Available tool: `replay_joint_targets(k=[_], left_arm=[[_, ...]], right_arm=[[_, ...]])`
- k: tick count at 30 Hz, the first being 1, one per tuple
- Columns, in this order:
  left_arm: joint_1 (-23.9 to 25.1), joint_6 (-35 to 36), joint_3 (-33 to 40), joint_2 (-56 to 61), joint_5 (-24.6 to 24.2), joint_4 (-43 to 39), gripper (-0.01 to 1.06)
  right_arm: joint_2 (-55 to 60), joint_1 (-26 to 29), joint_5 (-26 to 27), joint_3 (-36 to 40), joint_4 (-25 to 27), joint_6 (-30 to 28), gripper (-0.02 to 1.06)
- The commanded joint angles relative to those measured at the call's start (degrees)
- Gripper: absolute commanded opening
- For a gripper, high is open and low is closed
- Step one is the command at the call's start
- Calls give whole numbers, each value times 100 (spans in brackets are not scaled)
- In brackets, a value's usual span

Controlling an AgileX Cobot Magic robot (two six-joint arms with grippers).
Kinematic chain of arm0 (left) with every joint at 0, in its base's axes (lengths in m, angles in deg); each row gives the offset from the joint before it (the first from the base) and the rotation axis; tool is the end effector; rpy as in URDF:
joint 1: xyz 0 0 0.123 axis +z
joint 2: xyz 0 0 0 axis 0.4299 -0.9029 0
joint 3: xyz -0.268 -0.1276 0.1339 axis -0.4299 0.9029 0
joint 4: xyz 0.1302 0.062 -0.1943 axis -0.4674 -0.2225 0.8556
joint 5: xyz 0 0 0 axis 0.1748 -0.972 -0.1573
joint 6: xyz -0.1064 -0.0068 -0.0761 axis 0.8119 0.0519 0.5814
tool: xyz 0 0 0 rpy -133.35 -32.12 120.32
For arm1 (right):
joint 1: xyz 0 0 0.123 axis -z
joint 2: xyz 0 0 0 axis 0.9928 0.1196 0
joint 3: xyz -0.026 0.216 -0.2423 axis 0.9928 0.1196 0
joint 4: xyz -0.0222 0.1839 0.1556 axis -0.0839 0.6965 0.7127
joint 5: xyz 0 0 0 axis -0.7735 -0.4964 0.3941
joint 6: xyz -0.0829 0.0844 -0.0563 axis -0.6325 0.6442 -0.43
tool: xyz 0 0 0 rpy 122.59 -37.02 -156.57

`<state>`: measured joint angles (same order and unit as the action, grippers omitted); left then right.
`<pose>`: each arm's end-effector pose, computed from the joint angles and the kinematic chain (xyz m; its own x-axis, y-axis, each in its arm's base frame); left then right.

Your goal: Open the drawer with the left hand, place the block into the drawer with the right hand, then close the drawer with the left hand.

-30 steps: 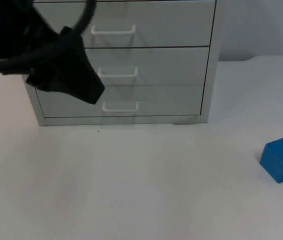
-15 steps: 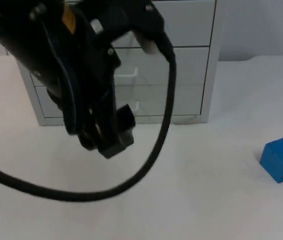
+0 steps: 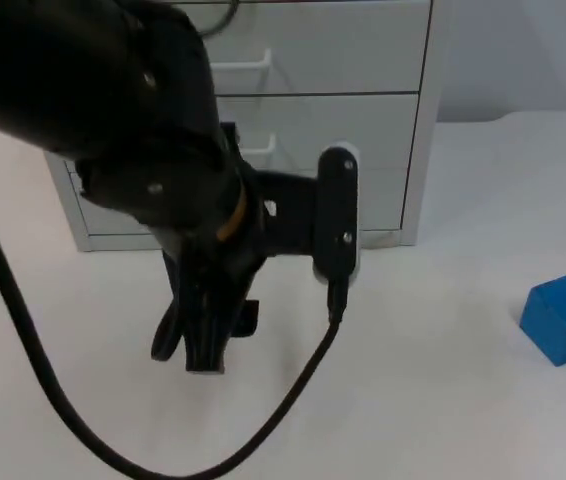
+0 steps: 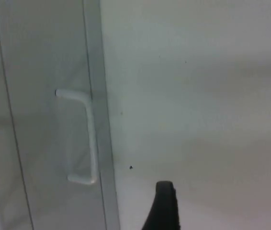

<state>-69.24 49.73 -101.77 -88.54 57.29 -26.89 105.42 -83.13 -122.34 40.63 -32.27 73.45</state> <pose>0.2908 -0.2215 0.1541 0.0390 0.9987 -0.0332 0.8625 -0.0168 0.5058 0.1398 0.0029 0.2641 -0.8202 0.0135 -0.5720 -0.0020 0.9996 0.0265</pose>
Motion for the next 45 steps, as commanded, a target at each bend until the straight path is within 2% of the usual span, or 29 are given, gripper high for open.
replay_joint_targets(k=[1,5,7,8,9,16,19,22,27,38,42,45], left_arm=[[102,57,-20,-203,323,-402,67],[324,68,-32,-363,808,-442,67],[485,276,-32,-385,1118,-574,67],[485,276,-32,-385,1118,-574,67],[613,511,-32,-385,1355,-756,67],[941,848,-32,-398,1670,-1354,67],[997,900,-116,-467,1647,-1431,67],[1055,1258,-467,-682,1327,-1436,67],[1055,1259,-827,-951,1035,-1427,67],[1055,1259,-879,-1266,1081,-1502,67],[1055,1259,-903,-1383,1302,-1584,67],[1055,1426,-1065,-1517,1186,-1627,67]], right_arm=[[-18,34,53,-23,-21,-25,105],[-18,34,38,-23,-22,-25,105],[-18,34,38,-23,-22,-25,105],[-18,34,38,-23,-22,-25,105],[-18,34,52,-23,-22,-25,105],[-18,34,135,-23,-22,-25,105],[-18,34,149,-23,-22,-25,105],[-18,34,149,-23,-22,-25,105],[-18,34,164,-23,-22,-25,105],[-18,34,186,-23,-22,-25,105],[-18,34,186,-23,-22,-25,105],[-18,34,186,-23,-22,-25,105]])
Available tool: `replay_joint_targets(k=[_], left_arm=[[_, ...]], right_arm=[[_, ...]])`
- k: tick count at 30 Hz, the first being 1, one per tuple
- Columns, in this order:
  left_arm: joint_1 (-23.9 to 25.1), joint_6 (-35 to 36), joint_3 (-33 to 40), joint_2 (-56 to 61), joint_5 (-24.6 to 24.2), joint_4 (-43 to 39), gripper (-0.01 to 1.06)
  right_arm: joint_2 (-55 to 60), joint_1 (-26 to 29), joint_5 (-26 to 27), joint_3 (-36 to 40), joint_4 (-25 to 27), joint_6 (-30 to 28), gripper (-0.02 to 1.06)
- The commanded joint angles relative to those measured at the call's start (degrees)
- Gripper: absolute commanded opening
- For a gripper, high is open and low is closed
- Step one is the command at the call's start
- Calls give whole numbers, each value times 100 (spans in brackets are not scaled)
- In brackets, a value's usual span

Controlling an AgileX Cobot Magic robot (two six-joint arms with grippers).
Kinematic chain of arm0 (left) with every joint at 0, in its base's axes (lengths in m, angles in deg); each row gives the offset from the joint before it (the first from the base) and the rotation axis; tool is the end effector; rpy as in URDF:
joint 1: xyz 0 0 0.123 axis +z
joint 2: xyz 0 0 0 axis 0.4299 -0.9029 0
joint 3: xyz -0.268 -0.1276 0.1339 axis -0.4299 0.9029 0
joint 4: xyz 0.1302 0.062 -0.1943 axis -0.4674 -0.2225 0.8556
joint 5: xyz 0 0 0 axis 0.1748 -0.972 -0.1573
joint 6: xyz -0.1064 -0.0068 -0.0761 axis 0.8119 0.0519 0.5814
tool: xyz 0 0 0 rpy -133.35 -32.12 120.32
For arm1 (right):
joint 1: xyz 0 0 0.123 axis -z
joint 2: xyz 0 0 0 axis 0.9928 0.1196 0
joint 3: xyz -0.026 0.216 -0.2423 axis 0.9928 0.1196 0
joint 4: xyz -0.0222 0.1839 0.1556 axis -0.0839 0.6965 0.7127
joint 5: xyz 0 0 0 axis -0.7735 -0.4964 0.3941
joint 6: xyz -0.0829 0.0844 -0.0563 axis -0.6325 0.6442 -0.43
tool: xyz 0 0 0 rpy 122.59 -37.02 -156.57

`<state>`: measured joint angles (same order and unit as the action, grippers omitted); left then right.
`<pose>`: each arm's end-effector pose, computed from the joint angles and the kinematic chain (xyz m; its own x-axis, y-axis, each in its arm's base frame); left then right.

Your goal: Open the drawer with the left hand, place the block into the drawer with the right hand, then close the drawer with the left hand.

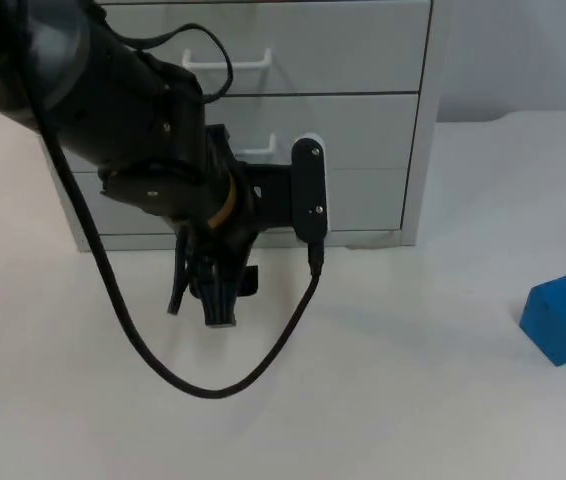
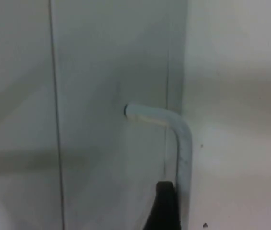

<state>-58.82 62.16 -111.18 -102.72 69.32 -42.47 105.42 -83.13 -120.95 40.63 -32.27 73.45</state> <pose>0.3794 -0.2155 0.1040 -0.0085 0.9913 -0.1310 0.8318 0.0798 0.5493 0.1423 0.0029 0.2659 -0.8060 0.0141 -0.5917 -0.0018 0.9997 0.0263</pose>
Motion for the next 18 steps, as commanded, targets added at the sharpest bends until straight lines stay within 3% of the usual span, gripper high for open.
replay_joint_targets(k=[1,7,10,12,14,15,17,18], left_arm=[[14,182,-125,-100,-17,-69,67],[14,309,-285,-313,-133,-107,67],[14,309,-285,-410,-290,-81,60],[14,309,-285,-455,-467,-32,45],[14,309,-285,-485,-649,10,23],[14,309,-285,-485,-649,10,23],[14,309,-285,-485,-673,178,4],[14,309,-285,-485,-734,304,0]], right_arm=[[-18,34,48,-23,-22,-25,105],[-18,34,48,-23,-22,-25,105],[-18,34,48,-23,-22,-25,105],[-18,34,48,-23,-22,-25,105],[-18,34,48,-23,-22,-25,105],[-18,34,48,-23,-22,-25,105],[-18,34,48,-23,-22,-25,105],[-18,34,48,-23,-22,-25,105]])
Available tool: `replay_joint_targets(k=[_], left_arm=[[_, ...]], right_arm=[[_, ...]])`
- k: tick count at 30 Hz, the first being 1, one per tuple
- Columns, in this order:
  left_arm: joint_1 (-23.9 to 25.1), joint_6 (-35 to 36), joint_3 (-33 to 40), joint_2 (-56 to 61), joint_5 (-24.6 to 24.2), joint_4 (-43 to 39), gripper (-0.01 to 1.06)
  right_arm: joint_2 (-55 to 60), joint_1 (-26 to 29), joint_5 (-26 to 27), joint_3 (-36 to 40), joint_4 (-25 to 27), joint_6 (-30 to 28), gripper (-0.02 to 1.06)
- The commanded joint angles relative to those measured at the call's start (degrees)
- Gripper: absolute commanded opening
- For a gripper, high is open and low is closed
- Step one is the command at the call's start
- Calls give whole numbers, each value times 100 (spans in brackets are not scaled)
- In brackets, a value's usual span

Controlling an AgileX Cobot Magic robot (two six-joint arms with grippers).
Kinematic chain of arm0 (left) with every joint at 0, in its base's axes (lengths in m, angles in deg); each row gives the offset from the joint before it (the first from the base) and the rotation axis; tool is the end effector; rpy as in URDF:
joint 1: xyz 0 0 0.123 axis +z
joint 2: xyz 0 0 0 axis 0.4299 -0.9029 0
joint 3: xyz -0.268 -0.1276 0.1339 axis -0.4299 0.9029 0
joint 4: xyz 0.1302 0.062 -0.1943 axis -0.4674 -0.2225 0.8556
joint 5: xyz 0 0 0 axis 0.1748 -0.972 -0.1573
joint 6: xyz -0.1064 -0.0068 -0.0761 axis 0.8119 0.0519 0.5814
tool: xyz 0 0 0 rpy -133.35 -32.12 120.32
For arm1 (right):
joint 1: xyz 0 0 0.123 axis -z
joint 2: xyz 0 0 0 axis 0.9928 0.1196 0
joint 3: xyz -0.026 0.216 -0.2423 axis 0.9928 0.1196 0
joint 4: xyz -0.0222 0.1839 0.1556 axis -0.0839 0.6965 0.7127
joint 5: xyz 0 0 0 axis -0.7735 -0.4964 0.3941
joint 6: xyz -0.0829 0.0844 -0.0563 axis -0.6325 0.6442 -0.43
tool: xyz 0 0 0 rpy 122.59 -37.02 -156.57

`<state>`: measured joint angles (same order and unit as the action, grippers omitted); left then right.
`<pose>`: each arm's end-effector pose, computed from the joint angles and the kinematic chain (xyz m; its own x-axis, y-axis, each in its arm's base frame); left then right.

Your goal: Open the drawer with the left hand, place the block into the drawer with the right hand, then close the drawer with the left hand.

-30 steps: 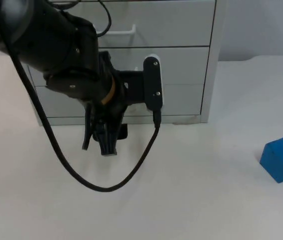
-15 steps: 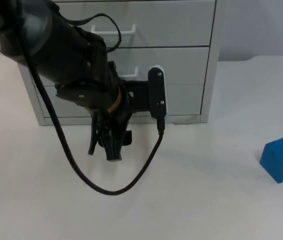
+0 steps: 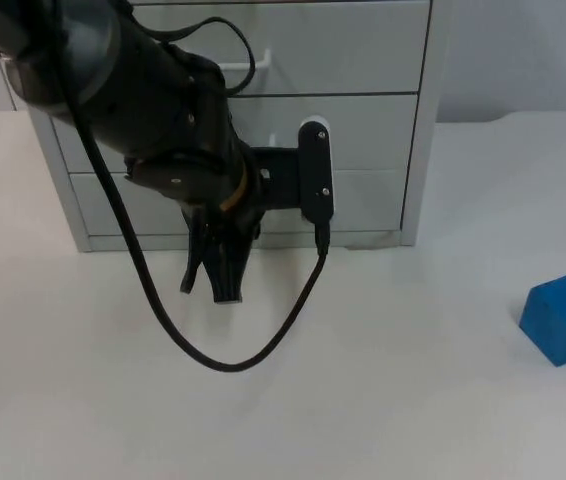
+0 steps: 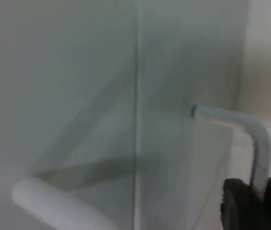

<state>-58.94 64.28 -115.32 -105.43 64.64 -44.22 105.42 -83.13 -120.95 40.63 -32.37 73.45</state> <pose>0.3959 -0.2160 0.1003 -0.0567 0.9949 -0.0832 0.8126 0.0944 0.5751 0.1423 0.0027 0.2659 -0.8061 0.0128 -0.5917 -0.0022 0.9997 0.0246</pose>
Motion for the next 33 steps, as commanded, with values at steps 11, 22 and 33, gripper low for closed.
replay_joint_targets(k=[11,22,33], left_arm=[[-292,80,217,-187,-1018,1541,0],[-1093,537,1308,475,-873,1325,0],[-1557,841,2101,767,-854,1499,0]], right_arm=[[-18,34,156,-23,-24,-25,105],[-18,34,145,-23,-21,-25,105],[-18,34,134,-23,-15,-25,105]])
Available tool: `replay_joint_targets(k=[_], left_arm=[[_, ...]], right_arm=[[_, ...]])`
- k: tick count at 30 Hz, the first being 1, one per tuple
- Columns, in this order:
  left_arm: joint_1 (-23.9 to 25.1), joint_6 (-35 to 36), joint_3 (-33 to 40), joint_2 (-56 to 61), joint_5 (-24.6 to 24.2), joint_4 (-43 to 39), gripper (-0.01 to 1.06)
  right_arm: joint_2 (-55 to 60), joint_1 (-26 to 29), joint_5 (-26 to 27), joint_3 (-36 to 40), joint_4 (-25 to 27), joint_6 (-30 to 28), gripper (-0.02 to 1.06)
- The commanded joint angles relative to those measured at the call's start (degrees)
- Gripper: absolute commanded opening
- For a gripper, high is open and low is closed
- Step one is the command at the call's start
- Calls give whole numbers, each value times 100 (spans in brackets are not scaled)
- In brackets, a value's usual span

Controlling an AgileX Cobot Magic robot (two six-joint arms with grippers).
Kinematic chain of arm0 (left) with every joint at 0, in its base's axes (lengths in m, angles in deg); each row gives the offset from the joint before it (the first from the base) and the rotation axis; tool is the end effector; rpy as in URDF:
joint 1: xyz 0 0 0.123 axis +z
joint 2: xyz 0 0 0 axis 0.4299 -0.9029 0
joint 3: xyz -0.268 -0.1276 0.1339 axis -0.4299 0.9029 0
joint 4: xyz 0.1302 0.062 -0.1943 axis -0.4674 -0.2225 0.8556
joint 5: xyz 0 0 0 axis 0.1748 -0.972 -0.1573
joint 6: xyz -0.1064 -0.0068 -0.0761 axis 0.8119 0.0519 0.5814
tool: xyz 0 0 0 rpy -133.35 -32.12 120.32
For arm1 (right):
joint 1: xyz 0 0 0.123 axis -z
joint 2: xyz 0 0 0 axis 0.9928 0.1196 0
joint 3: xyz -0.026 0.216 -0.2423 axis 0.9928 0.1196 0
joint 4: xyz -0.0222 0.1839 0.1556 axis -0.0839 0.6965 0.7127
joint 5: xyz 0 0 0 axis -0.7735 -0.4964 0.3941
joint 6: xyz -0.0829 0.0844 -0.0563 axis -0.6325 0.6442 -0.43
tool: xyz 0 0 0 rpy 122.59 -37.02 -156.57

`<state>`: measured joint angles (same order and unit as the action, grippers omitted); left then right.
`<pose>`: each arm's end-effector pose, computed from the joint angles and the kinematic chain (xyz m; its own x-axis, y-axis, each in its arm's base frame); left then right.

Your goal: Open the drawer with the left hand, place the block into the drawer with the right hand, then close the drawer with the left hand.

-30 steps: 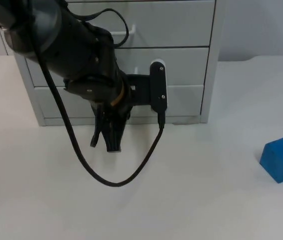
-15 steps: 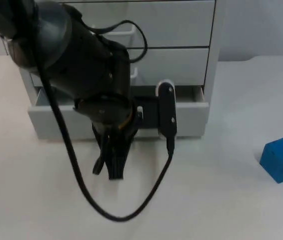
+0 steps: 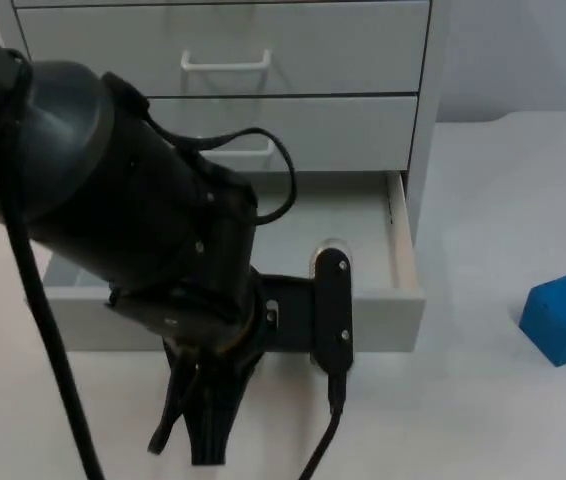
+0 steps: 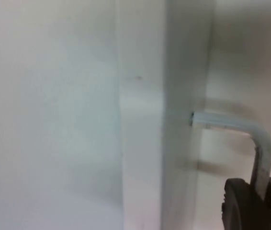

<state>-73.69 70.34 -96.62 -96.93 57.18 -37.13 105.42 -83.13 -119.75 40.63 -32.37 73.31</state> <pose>0.2643 -0.2235 0.0886 -0.0606 0.9971 0.0470 0.9003 0.0342 0.4340 0.1445 0.0026 0.2676 -0.7935 0.0108 -0.6085 -0.0040 0.9997 0.0229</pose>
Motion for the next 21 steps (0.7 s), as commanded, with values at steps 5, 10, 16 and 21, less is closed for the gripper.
replay_joint_targets(k=[5,10,16,21], left_arm=[[-245,236,263,-83,-120,997,0],[-314,236,263,-83,-72,978,0],[-314,225,263,-83,-99,813,1],[-314,225,263,-62,-86,767,31]], right_arm=[[-18,34,13,-23,-15,-12,105],[-18,34,13,-23,-15,-12,105],[-18,34,13,-23,-2,-12,105],[-18,34,13,-23,-2,-12,105]])
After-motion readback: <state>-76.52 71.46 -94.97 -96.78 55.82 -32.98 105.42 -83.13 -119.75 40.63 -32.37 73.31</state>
